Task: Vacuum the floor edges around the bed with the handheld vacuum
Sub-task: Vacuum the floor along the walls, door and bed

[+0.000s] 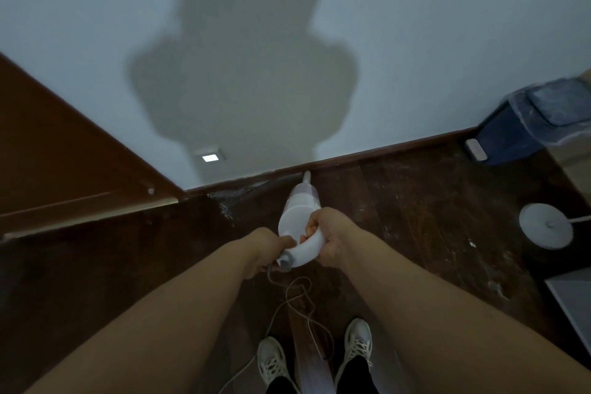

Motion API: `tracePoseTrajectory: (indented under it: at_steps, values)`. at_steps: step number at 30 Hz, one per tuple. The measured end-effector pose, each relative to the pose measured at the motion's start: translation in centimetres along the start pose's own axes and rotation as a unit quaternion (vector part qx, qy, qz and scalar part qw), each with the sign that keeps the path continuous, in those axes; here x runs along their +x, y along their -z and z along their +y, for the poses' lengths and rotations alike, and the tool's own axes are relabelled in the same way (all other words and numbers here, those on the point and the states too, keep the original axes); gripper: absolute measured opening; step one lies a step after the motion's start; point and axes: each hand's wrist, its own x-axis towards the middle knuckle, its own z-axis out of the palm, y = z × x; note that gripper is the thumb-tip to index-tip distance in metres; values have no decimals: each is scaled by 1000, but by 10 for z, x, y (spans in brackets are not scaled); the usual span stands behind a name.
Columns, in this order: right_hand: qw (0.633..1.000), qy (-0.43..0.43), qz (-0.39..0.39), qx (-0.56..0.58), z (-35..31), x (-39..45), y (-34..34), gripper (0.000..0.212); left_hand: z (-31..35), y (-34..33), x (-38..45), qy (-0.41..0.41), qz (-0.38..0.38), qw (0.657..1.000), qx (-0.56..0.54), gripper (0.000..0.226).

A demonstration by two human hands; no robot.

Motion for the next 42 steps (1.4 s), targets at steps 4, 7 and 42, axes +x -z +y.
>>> tracePoseTrajectory:
  at_steps: [4, 7, 42]
  values:
    - [1000, -5, -6, 4, 2, -5, -8, 52, -7, 7, -3, 5, 8, 1000, -2, 35]
    - [1000, -8, -9, -1, 1, -7, -8, 51, -9, 7, -2, 9, 6, 1000, -9, 33]
    - [997, 34, 65, 30, -79, 9, 197, 41, 132, -171, 16, -16, -49, 997, 61, 40]
